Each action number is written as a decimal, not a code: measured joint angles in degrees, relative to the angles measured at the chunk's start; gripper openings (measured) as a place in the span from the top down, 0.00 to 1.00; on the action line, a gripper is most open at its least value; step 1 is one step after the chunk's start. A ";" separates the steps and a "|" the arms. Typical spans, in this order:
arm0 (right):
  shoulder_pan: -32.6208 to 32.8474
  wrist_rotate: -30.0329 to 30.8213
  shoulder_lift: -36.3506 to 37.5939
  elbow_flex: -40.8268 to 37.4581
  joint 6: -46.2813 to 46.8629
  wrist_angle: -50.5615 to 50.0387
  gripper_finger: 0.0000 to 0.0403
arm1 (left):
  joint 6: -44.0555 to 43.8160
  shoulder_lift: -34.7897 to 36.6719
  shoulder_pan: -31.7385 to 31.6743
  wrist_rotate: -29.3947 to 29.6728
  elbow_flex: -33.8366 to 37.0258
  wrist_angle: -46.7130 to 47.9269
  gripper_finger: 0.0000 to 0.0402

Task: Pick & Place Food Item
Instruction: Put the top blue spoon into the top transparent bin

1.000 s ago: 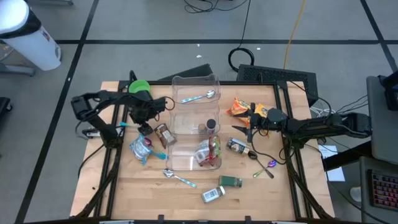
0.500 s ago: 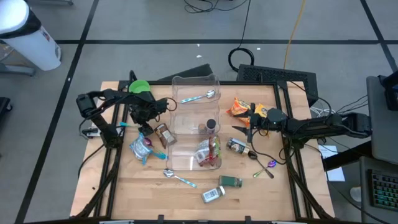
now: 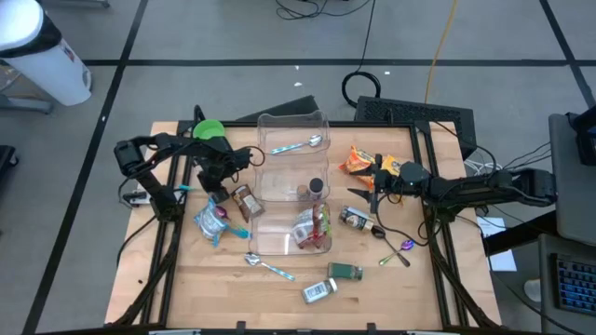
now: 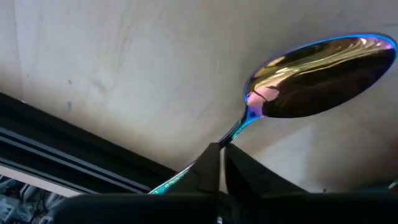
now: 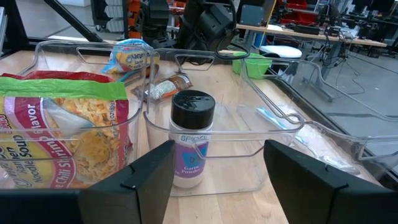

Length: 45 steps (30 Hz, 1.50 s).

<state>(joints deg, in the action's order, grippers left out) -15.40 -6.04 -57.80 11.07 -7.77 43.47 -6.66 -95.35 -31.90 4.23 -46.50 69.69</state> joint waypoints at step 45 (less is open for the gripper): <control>0.02 0.00 0.02 0.00 0.24 0.03 0.40 | 3.15 -1.15 -1.09 -4.43 0.54 -7.08 0.65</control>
<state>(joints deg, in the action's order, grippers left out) -15.38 -6.04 -57.78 11.07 -7.53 43.49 -3.50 -96.50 -32.99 -0.21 -45.96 62.61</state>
